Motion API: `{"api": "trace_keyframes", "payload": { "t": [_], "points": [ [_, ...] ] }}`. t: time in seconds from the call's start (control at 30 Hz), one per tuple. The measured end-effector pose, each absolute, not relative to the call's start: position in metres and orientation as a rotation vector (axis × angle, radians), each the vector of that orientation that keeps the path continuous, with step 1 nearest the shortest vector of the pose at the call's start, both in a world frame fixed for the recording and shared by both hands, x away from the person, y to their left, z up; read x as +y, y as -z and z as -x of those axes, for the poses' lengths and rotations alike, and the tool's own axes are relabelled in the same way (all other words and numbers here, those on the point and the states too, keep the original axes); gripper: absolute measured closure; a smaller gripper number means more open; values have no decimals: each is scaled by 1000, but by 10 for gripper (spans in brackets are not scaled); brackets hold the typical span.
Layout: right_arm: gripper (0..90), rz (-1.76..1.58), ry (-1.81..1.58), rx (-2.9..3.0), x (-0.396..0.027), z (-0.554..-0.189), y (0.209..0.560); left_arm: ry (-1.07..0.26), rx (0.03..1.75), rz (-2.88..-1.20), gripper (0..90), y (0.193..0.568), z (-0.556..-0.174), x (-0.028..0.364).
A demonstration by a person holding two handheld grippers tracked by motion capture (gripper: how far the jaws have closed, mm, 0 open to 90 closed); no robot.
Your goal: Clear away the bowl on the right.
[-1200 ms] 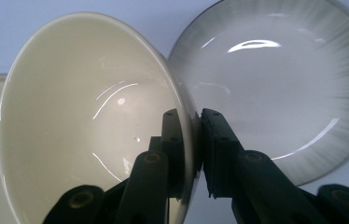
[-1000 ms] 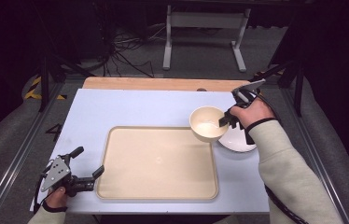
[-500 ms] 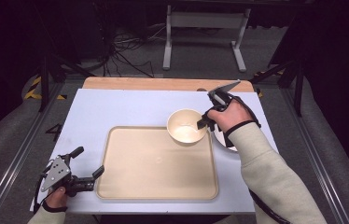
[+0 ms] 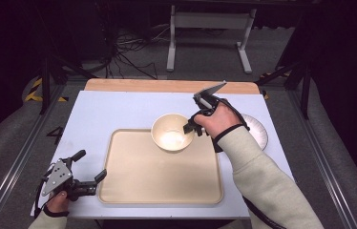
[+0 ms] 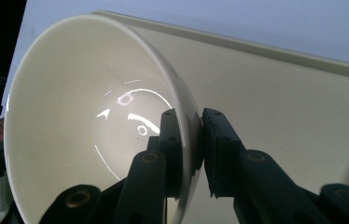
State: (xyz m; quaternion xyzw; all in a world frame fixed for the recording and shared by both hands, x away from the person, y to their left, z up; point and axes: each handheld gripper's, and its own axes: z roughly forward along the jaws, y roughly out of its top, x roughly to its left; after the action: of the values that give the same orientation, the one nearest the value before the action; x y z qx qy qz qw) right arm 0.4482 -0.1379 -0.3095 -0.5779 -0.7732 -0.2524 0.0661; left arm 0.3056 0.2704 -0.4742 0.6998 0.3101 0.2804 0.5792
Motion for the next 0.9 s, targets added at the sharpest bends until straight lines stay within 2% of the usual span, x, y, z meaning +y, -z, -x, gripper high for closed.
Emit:
{"api": "trace_keyframes", "payload": {
  "t": [0.33,0.9],
  "points": [
    [786,1695,837,-2288,-125,-446,320,-655,726,-1636,2,474,-306,270],
    [760,1683,768,-2275,-109,-445,369,-655,723,-1640,2,474,-306,271]
  ]
}}
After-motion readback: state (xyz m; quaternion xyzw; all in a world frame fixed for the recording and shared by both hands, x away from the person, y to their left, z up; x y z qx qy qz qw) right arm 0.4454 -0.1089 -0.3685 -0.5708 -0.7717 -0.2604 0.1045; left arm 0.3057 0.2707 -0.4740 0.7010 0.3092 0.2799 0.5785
